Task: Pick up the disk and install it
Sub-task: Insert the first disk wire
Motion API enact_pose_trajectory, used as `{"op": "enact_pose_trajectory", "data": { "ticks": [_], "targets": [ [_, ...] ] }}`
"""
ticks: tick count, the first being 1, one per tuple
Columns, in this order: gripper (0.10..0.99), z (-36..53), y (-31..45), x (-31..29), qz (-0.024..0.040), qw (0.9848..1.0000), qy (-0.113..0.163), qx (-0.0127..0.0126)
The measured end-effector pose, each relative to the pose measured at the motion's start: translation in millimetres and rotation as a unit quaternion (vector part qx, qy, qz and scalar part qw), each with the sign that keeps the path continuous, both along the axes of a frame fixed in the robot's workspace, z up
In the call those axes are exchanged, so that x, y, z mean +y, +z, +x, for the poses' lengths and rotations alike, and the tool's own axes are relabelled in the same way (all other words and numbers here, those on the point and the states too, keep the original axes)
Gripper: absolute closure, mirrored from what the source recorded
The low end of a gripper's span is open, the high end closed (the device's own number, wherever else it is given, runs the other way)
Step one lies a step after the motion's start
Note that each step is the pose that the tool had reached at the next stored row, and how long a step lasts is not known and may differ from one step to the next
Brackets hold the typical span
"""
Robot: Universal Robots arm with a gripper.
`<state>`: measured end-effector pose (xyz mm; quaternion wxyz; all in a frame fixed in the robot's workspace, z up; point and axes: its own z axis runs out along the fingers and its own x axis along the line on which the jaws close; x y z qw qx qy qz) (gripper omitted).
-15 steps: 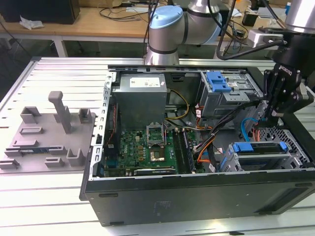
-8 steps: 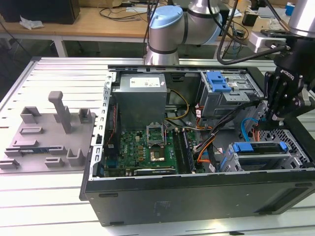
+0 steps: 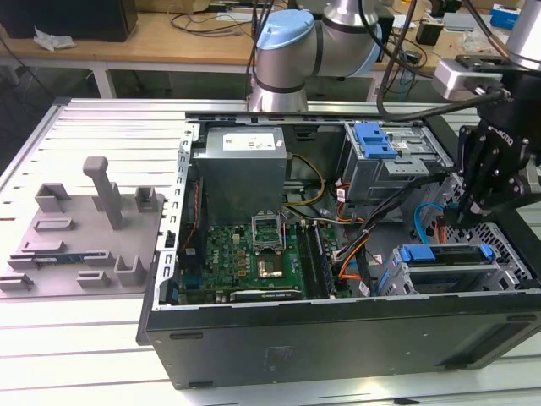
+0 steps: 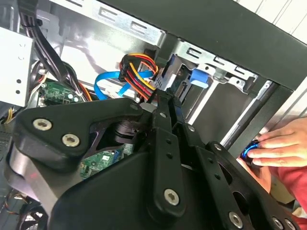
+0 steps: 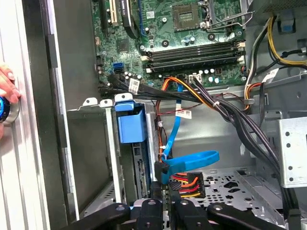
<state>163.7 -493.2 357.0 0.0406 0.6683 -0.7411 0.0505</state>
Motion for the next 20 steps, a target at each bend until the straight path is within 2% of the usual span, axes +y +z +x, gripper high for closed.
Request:
{"op": "enact_pose_trajectory", "data": {
  "ticks": [4,10,14,20],
  "targets": [
    [0.922,-0.1,0.0,-8.4,0.0064,1.0,0.002,0.0],
    [0.922,-0.1,0.0,-17.8,0.0148,0.9999,0.004,0.0],
    [0.922,0.0,0.0,-27.0,0.0262,0.9996,0.007,0.0],
    [0.922,-0.1,0.0,-27.3,0.0263,0.9996,0.007,0.0002]
  ]
}}
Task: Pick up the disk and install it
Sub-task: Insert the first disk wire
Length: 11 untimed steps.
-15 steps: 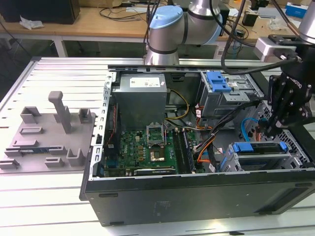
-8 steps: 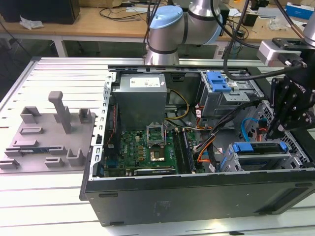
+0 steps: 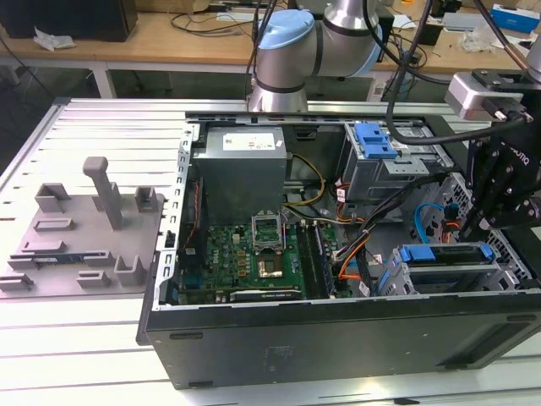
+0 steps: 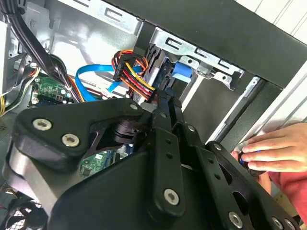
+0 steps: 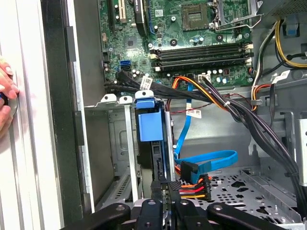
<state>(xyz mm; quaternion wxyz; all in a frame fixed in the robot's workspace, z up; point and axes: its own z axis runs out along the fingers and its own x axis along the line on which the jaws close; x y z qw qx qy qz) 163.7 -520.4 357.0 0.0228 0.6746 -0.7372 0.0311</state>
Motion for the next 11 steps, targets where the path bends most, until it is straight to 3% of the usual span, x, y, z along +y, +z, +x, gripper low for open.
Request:
{"op": "enact_pose_trajectory", "data": {
  "ticks": [5,8,11],
  "targets": [
    [0.922,0.4,0.0,3.1,0.0,1.0,0.0,0.0],
    [0.922,1.1,-0.1,-1.9,0.0001,1.0,0.0,0.0001],
    [0.922,1.1,-0.2,-2.0,0.0,1.0,0.0,0.0001]
  ]
}}
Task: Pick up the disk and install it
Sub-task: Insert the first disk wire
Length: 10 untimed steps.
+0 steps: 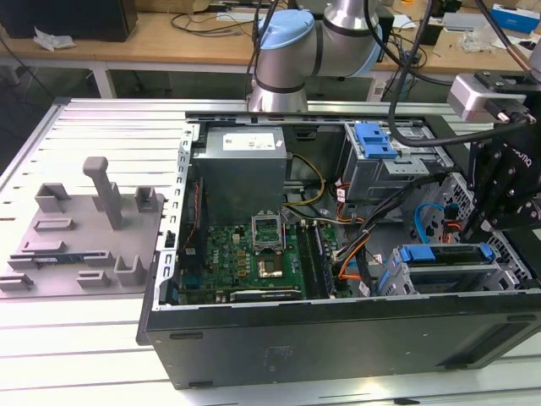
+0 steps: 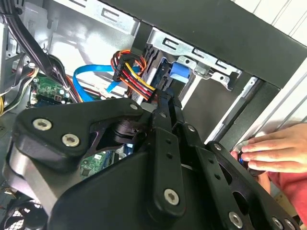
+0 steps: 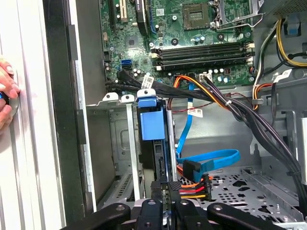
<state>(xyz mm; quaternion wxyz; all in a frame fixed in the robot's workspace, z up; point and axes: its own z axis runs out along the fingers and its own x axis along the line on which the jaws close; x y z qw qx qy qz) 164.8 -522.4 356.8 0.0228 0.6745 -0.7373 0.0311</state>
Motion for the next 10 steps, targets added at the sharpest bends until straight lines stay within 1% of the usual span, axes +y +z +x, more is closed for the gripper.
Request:
{"op": "enact_pose_trajectory", "data": {
  "ticks": [2,4,10],
  "targets": [
    [0.922,0.3,0.0,0.0,0.0,1.0,0.0,0.0],
    [0.922,2.1,-0.1,1.6,0.0,1.0,0.0,0.0],
    [0.922,1.8,-0.4,1.7,0.0,1.0,0.0,0.0]
  ]
}}
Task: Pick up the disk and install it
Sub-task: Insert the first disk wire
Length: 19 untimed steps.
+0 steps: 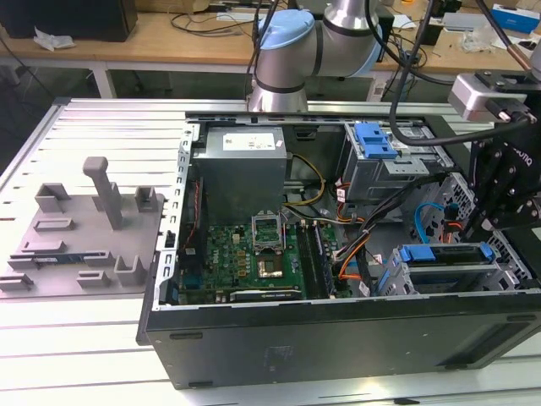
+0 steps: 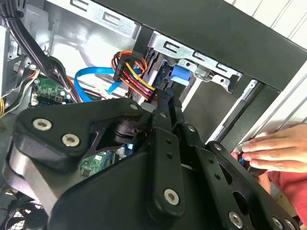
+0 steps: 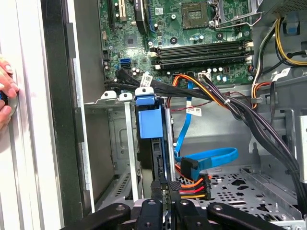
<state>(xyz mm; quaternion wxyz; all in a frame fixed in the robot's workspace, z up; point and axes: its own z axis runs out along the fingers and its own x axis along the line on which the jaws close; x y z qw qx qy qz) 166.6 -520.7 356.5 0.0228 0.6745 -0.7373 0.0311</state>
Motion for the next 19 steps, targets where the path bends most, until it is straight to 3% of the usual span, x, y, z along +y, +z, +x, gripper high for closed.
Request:
{"op": "enact_pose_trajectory", "data": {
  "ticks": [19],
  "targets": [
    [0.922,-0.7,-5.1,0.0,0.0,1.0,0.004,0.0]
  ]
}}
